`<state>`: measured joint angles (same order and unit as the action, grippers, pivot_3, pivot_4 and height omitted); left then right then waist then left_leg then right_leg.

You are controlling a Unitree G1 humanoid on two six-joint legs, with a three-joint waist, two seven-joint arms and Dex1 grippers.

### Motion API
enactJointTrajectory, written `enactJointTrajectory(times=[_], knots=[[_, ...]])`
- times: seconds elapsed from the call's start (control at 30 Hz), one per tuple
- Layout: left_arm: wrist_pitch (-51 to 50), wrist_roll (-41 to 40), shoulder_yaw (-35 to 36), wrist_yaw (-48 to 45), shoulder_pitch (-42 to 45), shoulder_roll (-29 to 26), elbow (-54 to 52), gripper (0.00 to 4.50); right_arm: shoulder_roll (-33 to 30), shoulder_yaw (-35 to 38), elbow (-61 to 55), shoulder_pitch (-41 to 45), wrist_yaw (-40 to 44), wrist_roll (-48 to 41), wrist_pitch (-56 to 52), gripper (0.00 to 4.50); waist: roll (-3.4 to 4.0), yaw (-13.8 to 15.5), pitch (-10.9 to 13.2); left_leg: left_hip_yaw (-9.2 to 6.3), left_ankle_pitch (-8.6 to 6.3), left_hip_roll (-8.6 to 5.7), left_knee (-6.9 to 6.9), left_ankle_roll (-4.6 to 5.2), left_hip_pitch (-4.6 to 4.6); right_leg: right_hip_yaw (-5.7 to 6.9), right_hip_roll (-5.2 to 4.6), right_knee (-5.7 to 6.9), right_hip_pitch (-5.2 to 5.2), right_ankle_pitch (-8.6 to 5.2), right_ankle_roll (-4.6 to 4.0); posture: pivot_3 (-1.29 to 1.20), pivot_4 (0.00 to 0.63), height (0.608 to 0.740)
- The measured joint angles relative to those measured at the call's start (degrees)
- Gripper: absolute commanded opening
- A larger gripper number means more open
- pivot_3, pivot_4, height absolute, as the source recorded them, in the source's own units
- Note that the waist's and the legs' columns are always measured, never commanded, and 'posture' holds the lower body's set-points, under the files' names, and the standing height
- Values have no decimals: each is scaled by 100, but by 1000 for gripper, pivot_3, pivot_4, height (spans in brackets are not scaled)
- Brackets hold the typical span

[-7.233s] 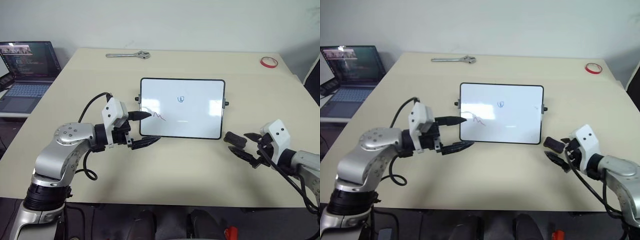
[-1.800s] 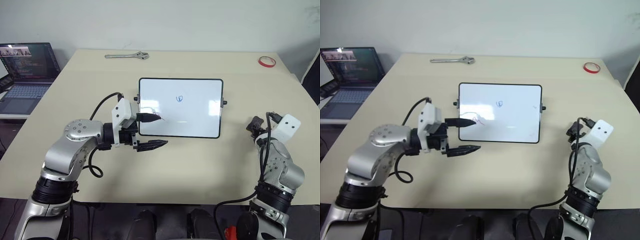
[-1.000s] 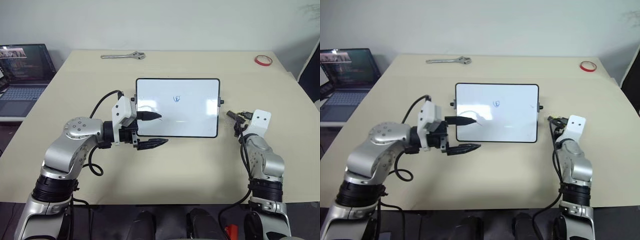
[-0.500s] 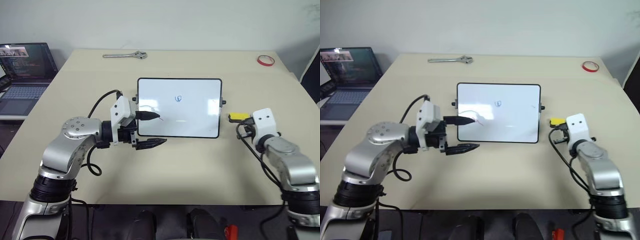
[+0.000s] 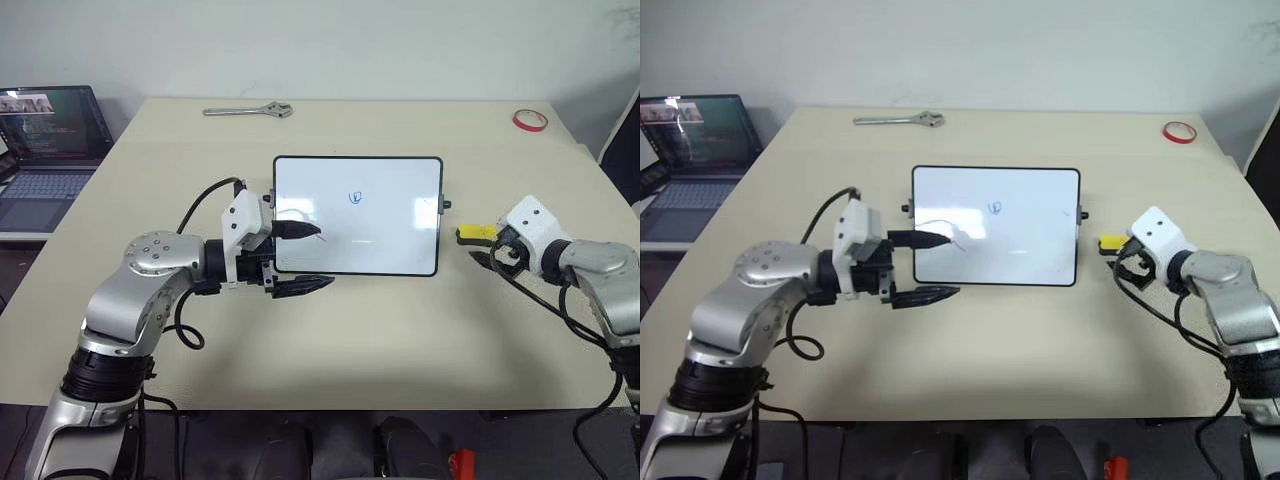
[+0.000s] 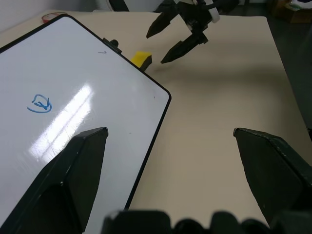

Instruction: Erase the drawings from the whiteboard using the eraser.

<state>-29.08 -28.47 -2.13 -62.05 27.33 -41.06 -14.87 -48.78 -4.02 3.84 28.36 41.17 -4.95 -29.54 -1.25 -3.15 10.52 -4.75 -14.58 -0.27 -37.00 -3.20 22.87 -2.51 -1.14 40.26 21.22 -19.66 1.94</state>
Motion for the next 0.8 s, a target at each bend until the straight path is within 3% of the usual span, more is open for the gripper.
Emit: enactJointTrajectory(times=[0.47, 0.67, 0.8], knots=[[-50, -7, 21, 18, -37, -38, -53, 4500, 620, -840, 4967, 2811, 1688, 886, 2390, 4446, 3, -16, 2, 13, 1, 1, 1, -2, 3, 1, -4, -14, 2, 1, -1, 0, 150, 740], [-56, -9, 39, 37, -146, -92, -135, 4500, 683, -1128, 6090, 3412, 2346, 1392, 2759, 4446, 3, -16, 3, 10, 2, 4, 2, -4, 4, 1, -12, -19, 1, 1, -1, 0, 150, 740], [-38, -11, 56, 26, -307, -133, -148, 4500, 769, -1206, 6426, 3461, 2351, 1681, 2988, 4446, 4, -20, 3, 11, 4, 5, 2, -9, 3, -1, -14, -16, 2, 1, -2, 0, 150, 740]])
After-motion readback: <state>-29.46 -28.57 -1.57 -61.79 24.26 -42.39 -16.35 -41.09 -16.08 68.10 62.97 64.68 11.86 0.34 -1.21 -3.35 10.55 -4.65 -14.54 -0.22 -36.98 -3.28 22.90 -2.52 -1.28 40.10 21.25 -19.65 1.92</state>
